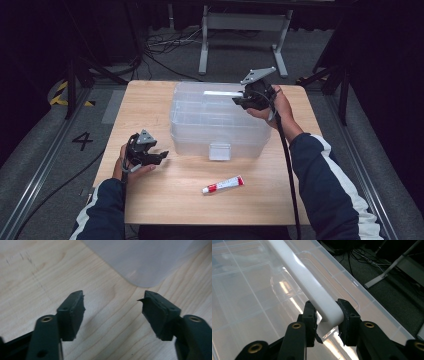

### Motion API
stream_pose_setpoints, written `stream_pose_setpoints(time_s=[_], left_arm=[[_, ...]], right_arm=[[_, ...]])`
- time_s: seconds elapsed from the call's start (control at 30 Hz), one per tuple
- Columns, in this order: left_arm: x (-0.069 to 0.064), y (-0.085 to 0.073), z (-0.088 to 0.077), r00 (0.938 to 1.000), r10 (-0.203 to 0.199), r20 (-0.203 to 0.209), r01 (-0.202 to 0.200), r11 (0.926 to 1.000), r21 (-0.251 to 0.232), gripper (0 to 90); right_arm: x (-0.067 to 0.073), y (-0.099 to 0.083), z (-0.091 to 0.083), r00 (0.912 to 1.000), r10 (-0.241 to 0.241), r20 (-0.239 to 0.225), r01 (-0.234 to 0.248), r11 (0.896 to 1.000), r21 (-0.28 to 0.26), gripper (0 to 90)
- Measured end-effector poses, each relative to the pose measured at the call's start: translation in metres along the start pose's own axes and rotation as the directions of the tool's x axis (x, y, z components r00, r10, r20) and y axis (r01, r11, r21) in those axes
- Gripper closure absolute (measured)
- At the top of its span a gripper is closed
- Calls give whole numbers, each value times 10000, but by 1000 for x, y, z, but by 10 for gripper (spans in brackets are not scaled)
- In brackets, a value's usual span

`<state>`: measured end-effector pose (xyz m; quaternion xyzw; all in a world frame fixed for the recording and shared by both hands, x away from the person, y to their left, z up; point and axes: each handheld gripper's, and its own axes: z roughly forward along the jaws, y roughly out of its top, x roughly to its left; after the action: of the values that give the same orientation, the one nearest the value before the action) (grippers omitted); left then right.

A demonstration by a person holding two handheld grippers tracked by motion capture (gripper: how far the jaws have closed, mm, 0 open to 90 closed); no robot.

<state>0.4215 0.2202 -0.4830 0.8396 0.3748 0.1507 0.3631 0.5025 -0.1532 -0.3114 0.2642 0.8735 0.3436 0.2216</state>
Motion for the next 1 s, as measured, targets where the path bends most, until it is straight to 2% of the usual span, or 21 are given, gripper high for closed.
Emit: stream_pose_setpoints(time_s=[0.1,0.17,0.23,0.27,0.43,0.53,0.57,0.67,0.73,0.8,0.87,1.0], left_arm=[[-3,7,-8,10000,35,-40,-37,9983,-582,427],[-4,12,-16,9999,56,86,-47,9940,-1095,495],[-5,14,-18,10000,99,6,-97,9923,-1231,506],[-6,17,-21,9997,198,-126,-214,9892,-1448,515],[-8,22,-25,9995,134,-274,-180,9837,-1788,580],[-8,28,-30,9986,241,-478,-335,9778,-2067,601],[-8,30,-34,9981,257,-555,-375,9742,-2224,633],[-6,35,-41,9989,94,-455,-213,9627,-2697,678],[-5,37,-43,9992,91,-382,-197,9583,-2851,717],[-7,39,-42,9995,113,-282,-190,9570,-2896,795],[-8,40,-40,9992,320,-220,-368,9607,-2753,853],[-9,41,-36,9989,470,22,-447,9636,-2636,896]], right_arm=[[-1,2,0,10000,-1,-47,1,9999,121,703],[-1,4,-1,10000,-2,-8,3,9998,220,703],[-2,6,-1,10000,17,19,-18,9996,271,703],[-3,7,-1,10000,33,25,-34,9995,306,702],[-6,12,-1,9999,118,126,-123,9991,400,700],[-8,15,-1,9997,173,171,-181,9985,509,700],[-10,17,-1,9996,234,174,-243,9982,554,699],[-11,19,-1,9994,256,233,-268,9981,554,698],[-12,21,-1,9991,318,265,-334,9973,655,698],[-12,23,-1,9988,387,297,-409,9961,782,697],[-13,25,-2,9988,373,311,-399,9954,872,697],[-14,27,-1,9983,431,391,-465,9948,906,696]])
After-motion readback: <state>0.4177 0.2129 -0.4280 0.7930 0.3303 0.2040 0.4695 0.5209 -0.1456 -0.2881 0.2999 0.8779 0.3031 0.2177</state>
